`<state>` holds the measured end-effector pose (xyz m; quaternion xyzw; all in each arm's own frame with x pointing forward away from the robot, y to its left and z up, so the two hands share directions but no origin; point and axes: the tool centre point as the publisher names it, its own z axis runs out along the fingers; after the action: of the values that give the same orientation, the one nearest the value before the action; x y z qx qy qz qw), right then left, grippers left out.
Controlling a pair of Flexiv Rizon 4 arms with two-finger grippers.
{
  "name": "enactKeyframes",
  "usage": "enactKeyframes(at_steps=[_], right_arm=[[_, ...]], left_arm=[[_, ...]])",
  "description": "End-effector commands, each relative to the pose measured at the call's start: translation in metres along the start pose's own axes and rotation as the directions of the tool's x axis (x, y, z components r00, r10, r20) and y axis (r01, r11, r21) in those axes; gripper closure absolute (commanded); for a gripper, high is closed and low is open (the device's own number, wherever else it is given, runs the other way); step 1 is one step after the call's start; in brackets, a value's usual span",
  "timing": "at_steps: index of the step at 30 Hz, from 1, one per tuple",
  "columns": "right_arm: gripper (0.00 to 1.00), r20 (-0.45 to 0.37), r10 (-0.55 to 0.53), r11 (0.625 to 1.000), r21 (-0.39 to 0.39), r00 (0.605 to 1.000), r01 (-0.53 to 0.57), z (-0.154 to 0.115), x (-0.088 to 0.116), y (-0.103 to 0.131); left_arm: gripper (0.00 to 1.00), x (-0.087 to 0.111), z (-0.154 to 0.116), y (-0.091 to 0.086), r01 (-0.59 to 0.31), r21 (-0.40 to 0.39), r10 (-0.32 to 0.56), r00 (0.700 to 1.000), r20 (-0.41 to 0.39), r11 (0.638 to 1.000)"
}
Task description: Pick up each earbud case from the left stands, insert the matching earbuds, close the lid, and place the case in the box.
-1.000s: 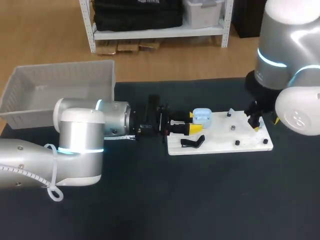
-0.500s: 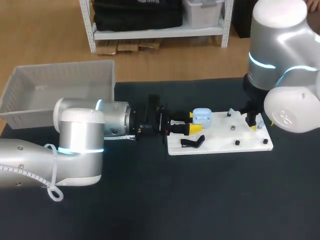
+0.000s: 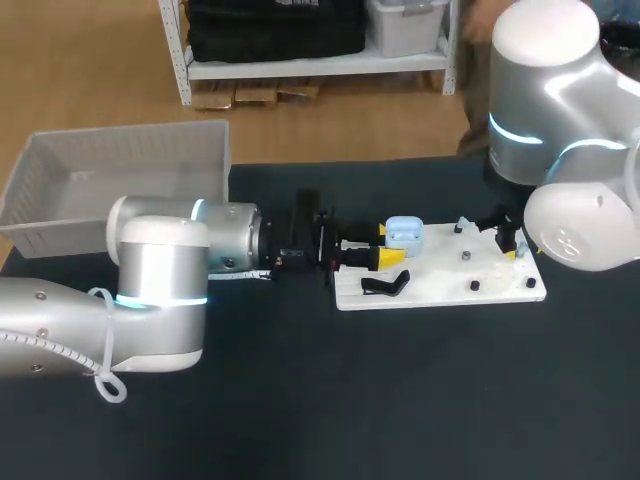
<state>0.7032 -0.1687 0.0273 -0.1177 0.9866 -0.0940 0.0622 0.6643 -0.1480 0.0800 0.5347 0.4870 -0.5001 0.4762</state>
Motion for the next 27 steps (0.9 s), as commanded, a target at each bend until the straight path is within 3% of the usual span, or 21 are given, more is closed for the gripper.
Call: enactKeyframes(at_steps=[1, 16, 19, 22, 27], right_arm=[[0.65, 0.004, 0.0, 1.0, 0.009, 1.0, 0.0, 0.0009, 0.0019, 0.0016], [0.77, 0.01, 0.006, 0.999, 0.032, 1.0, -0.006, 0.0043, 0.0015, -0.0014], [0.82, 0.009, 0.006, 0.999, 0.033, 1.0, -0.006, 0.0053, 0.0014, -0.0014], [0.95, 0.009, 0.007, 0.999, 0.036, 1.0, -0.008, 0.0056, 0.0015, -0.0015], [1.0, 0.014, 0.008, 0.999, 0.041, 1.0, -0.009, 0.0033, 0.0022, -0.0018]], left_arm=[[1.0, 0.0005, 0.0002, -0.0015, -0.002, -0.006, 0.002, 1.0, 0.001, 1.0], [1.0, 0.0005, 0.0002, -0.0015, -0.002, -0.006, 0.002, 1.0, 0.001, 1.0], [1.0, 0.0005, 0.0002, -0.0015, -0.002, -0.006, 0.002, 1.0, 0.001, 1.0], [1.0, 0.0005, 0.0002, -0.0015, -0.002, -0.006, 0.002, 1.0, 0.001, 1.0], [1.0, 0.0005, 0.0002, -0.0015, -0.002, -0.006, 0.002, 1.0, 0.001, 1.0]])
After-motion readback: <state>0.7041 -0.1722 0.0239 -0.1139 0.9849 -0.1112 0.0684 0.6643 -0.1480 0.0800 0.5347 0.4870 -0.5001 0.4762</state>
